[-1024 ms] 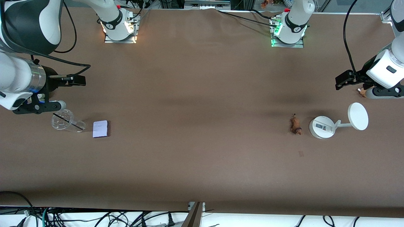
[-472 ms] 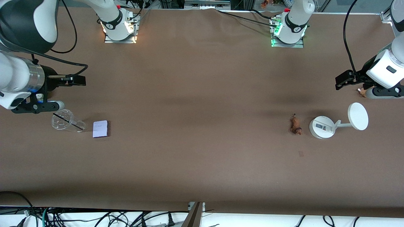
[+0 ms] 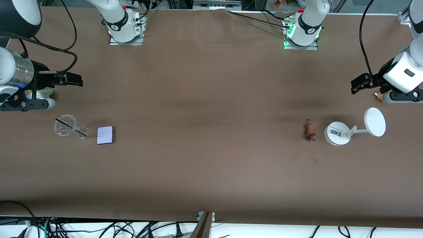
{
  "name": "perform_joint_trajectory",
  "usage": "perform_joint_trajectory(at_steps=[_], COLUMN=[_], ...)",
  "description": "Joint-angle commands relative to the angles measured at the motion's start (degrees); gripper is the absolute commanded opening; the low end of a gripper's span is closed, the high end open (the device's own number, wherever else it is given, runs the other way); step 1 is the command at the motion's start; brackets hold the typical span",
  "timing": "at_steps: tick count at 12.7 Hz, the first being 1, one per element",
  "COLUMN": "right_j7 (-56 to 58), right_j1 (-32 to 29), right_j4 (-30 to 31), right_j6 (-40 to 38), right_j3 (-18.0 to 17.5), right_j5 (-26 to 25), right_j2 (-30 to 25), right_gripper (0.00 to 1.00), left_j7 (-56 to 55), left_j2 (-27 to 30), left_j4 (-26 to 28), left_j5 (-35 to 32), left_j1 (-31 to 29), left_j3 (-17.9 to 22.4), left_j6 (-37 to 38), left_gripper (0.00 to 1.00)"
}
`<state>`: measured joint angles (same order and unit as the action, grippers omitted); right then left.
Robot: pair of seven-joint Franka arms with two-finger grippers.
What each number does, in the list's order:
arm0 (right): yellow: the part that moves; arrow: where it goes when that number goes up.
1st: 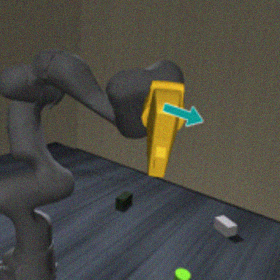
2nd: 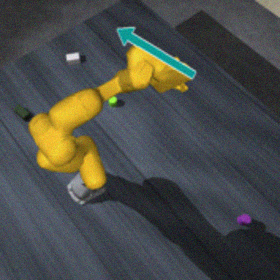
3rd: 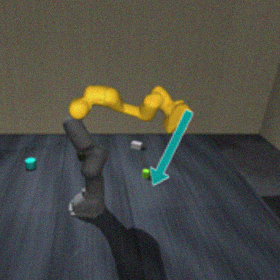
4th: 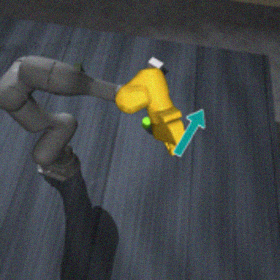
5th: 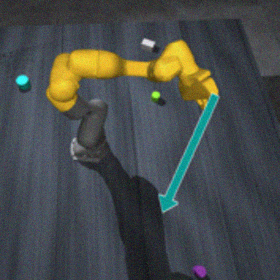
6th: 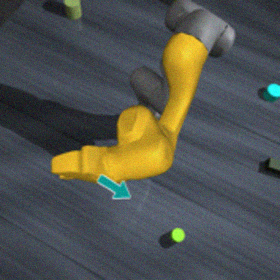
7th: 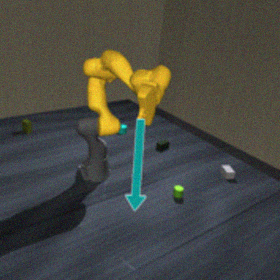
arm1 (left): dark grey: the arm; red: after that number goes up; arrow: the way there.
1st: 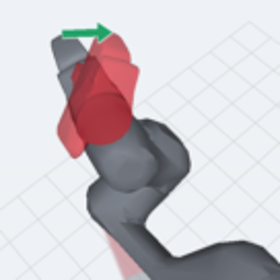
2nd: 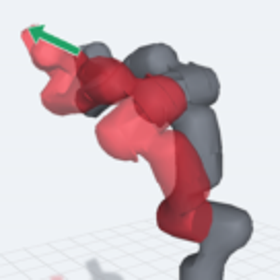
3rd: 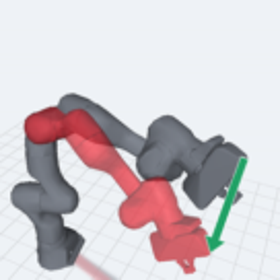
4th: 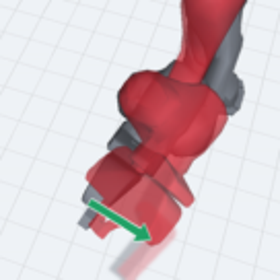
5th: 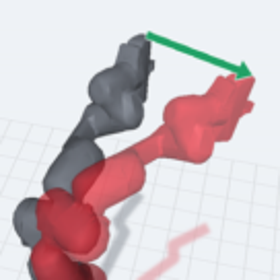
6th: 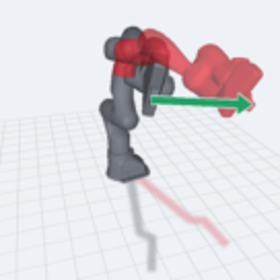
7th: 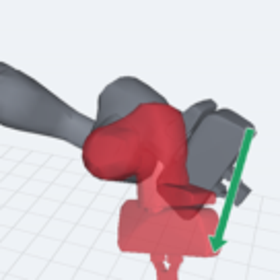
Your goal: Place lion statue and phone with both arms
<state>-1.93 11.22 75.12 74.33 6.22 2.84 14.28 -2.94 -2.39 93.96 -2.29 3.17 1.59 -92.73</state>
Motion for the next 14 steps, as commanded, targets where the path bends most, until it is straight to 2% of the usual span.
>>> perform_joint_trajectory(at_steps=[1, 7, 14], right_j7=[-0.1, -0.53, -0.53], right_j1=[-1.02, -4.18, -4.1], right_j4=[16.61, 20.5, 20.51], right_j6=[9.84, 15.49, 15.4], right_j3=[-1.83, -2.0, -2.35], right_j5=[-1.35, -1.26, -0.99], right_j2=[-10.66, -16.82, -16.65], right_gripper=[1.0, 1.0, 1.0], left_j7=[-0.23, -0.23, -0.23], left_j2=[0.9, 0.9, 0.9], left_j4=[-0.1, -0.1, -0.1], left_j5=[-0.7, -0.7, -0.7], left_j1=[0.43, 0.43, 0.43], left_j3=[0.17, 0.17, 0.17], left_j6=[0.98, 0.98, 0.98], left_gripper=[1.0, 1.0, 1.0])
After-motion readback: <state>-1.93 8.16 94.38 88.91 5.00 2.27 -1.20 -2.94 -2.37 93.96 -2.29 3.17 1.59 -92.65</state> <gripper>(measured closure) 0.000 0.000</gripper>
